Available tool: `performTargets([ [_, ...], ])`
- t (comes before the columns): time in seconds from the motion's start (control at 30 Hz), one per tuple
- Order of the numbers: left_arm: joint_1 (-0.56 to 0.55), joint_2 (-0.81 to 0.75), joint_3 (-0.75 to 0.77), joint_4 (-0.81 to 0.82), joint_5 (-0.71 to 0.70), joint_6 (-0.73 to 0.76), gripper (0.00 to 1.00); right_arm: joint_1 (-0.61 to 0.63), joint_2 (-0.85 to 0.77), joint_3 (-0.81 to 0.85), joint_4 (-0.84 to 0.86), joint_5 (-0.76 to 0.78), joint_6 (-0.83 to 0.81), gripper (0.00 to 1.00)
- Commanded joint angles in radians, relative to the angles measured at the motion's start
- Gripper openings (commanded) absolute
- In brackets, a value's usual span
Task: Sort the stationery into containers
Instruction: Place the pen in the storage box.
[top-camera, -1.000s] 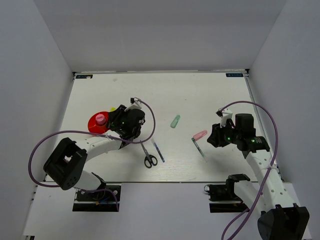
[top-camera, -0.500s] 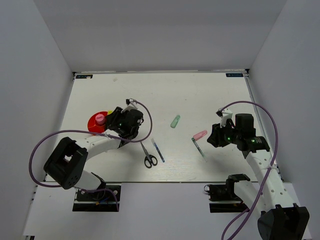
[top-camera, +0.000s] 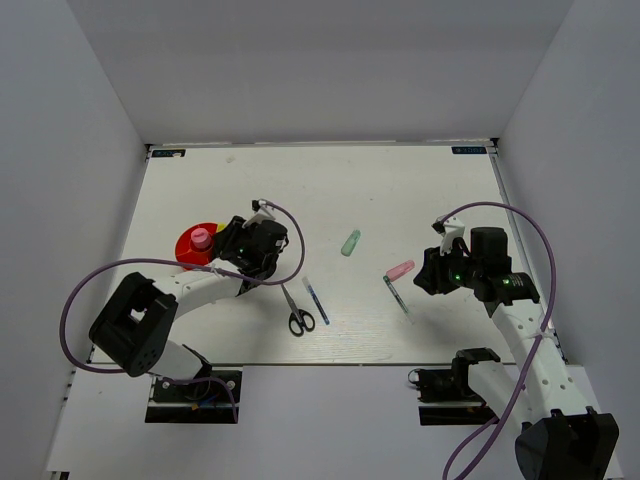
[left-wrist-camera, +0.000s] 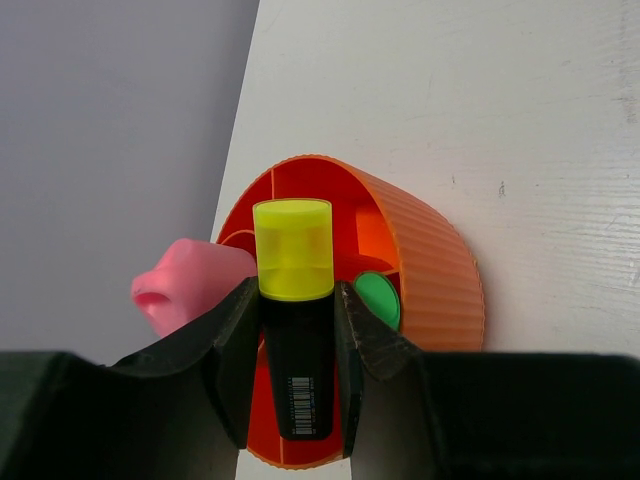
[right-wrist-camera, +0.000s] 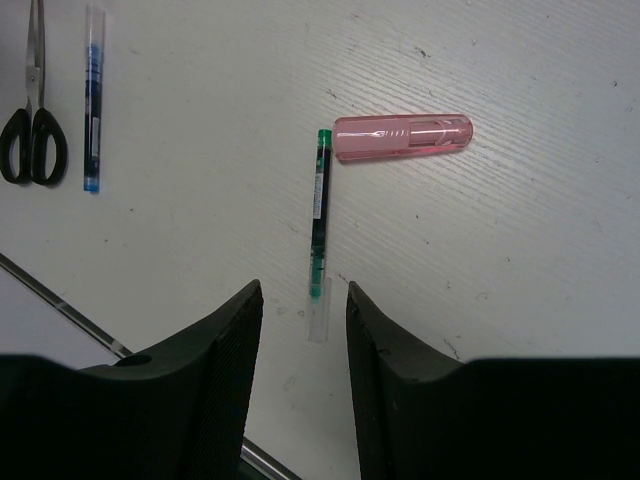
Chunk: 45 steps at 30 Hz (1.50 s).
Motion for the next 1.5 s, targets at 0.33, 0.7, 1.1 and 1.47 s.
performTargets([
  [0.33, 0.007, -0.029, 0.002, -0.026, 0.007, -0.043, 0.49, 0.002, -0.010, 0.032, 0.000, -0.019, -0.005, 0.44],
  [0.7, -0.007, -0.078, 0.014, -0.032, 0.006, -0.030, 0.54, 0.001, -0.008, 0.032, 0.000, -0.024, -0.005, 0.44],
  [1.1, -0.172, -0.202, 0.031, -0.001, -0.040, 0.074, 0.48, 0.002, -0.008, 0.031, 0.002, -0.029, -0.007, 0.44],
  [1.47, -0.280, -0.230, 0.305, -0.644, 0.608, -0.556, 0.20, 0.005, 0.053, 0.043, 0.008, 0.024, -0.020, 0.00],
])
